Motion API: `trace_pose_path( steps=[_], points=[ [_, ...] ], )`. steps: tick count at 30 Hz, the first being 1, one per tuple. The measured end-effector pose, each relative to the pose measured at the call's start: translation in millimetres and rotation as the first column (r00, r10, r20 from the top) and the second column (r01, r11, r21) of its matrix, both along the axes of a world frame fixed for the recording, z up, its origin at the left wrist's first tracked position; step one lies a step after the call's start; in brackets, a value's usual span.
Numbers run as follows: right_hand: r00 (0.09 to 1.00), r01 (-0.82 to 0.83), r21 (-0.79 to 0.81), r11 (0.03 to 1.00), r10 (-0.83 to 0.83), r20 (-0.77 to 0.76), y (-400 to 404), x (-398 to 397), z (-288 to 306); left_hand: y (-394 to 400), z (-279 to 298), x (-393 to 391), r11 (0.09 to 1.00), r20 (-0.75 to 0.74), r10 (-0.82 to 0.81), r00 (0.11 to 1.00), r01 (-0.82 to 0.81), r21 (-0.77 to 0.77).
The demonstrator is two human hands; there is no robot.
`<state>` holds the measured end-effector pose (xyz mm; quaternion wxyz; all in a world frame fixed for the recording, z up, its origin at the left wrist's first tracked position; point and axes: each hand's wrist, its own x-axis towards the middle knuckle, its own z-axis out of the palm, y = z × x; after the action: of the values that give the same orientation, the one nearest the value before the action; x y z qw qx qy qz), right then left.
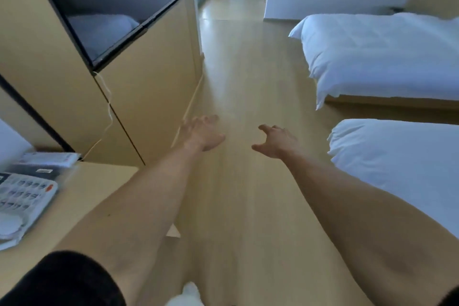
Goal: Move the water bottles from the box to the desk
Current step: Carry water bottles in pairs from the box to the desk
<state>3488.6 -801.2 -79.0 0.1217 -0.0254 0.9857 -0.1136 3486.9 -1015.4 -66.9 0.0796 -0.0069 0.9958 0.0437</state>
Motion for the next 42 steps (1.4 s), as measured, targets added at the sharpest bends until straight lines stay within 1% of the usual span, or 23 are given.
trace_pose_path(
  steps=[3,8,15,17,22,28,32,36,42],
  points=[
    [0.996,0.077,0.03,0.997,-0.079,0.052,41,-8,-7,41,-14,-28,0.996,0.037,-0.093,0.995,0.093,0.012],
    [0.984,0.133,0.049,0.99,-0.137,0.115,75,-40,-21,74,-35,-76,0.987,0.072,-0.161,0.984,0.16,0.023],
    [0.958,0.158,0.068,0.985,-0.17,0.23,69,-130,-38,71,-48,-169,0.98,0.14,-0.199,0.97,0.198,0.021],
    [0.958,0.15,0.079,0.986,-0.164,0.234,63,-161,-36,66,-47,-199,0.977,0.141,-0.214,0.967,0.214,0.016],
    [0.952,0.17,0.043,0.984,-0.176,0.25,53,-233,-26,55,-42,-277,0.966,0.151,-0.252,0.956,0.257,-0.016],
    [0.946,0.189,0.059,0.98,-0.198,0.256,63,-297,-21,67,-51,-354,0.955,0.192,-0.288,0.938,0.296,-0.015],
    [0.934,0.195,0.041,0.98,-0.199,0.297,75,-347,-31,83,-67,-405,0.954,0.246,-0.292,0.924,0.299,0.01],
    [0.928,0.167,0.056,0.984,-0.176,0.328,94,-404,-51,105,-84,-461,0.958,0.289,-0.275,0.917,0.286,0.005],
    [0.924,0.125,0.047,0.991,-0.134,0.357,139,-521,-69,146,-93,-569,0.973,0.308,-0.22,0.926,0.233,-0.004]
  ],
)
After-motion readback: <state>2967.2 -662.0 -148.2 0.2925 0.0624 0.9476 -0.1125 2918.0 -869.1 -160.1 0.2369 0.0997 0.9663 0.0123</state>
